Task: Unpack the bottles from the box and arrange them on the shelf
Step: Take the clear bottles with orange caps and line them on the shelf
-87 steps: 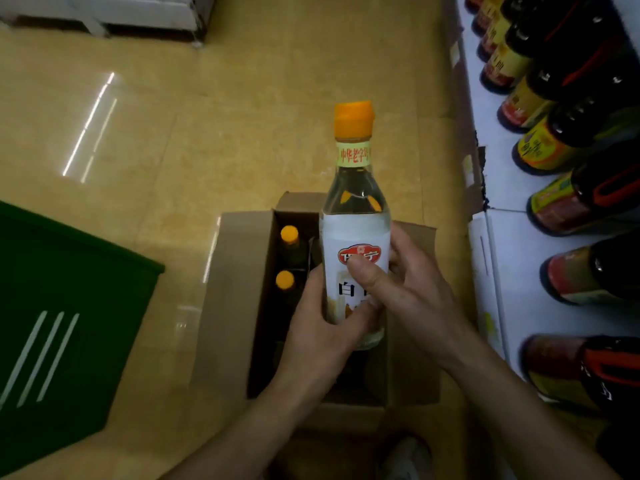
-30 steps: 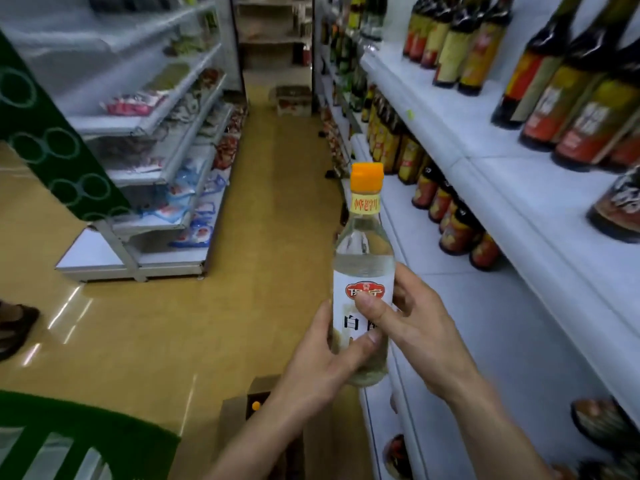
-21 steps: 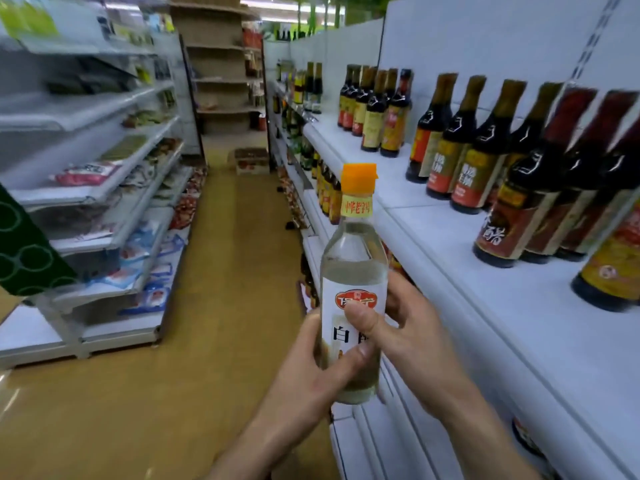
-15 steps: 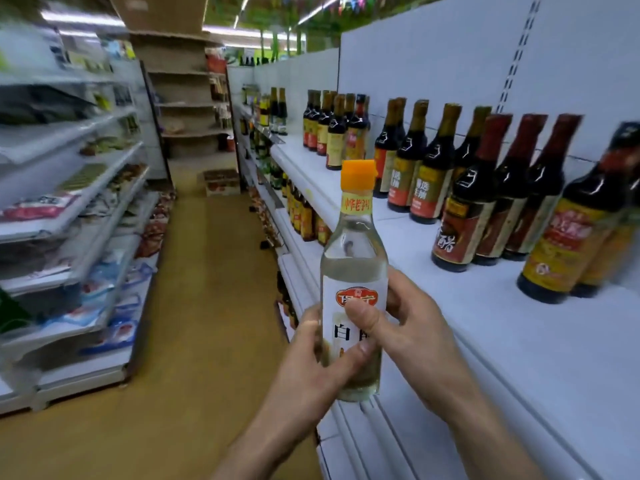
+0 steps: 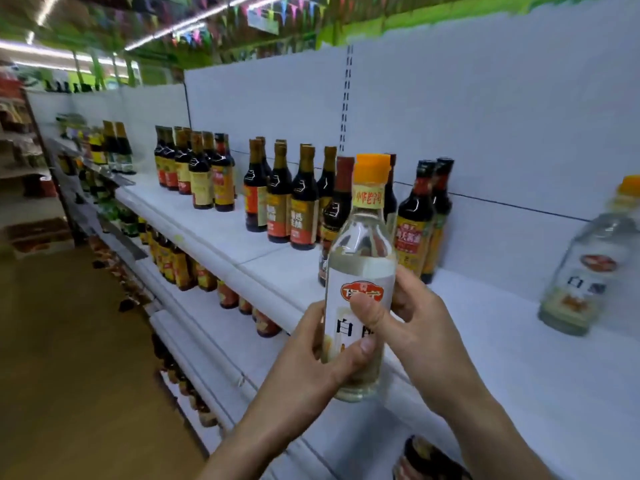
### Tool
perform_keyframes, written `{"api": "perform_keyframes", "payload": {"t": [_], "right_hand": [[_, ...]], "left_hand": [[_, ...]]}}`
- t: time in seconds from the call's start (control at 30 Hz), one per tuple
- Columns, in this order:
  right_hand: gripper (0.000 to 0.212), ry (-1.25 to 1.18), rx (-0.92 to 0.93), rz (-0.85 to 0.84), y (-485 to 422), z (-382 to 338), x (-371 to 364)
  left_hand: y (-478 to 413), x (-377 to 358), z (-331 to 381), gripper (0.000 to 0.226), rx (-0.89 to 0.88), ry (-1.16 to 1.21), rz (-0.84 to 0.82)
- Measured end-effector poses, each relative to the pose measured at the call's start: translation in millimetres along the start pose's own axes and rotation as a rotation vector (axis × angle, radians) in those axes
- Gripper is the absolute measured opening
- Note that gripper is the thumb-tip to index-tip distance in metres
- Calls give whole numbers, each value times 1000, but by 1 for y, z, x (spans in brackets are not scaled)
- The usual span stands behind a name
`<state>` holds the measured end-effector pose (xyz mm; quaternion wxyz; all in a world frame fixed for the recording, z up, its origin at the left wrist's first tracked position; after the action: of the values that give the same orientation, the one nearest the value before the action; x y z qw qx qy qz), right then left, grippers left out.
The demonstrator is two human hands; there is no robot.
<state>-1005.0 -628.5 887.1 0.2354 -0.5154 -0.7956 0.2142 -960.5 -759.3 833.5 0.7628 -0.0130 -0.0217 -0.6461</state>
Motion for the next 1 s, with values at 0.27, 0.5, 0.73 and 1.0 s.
{"api": "perform_keyframes", "payload": {"t": [0.27,0.5,0.73,1.0], "right_hand": [[39,200,15,248,28,-32,62],[41,333,-5,421,61,-48,118],[40,400,-49,532,89,-48,174],[44,401,-76,572,106,-36,235]], "left_hand": [[-19,-68,22,42,-78,-6,-357],[-29,-139,26,41,-79,-17,-555],[-34,-208,26,37,-46,-6,-719],[-44,-275,22,44,-5,-21,-787]]}}
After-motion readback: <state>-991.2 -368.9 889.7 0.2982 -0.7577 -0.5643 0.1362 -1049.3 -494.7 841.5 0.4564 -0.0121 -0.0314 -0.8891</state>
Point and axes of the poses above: each hand's wrist, its own y-axis away from the middle knuckle, its own x-axis out of the back of the hand, z = x × y, the point moved 5 cm from there along -y, towards the middle knuckle, and after that the axes turned 14 degrees about x, right-handed, at the moved point
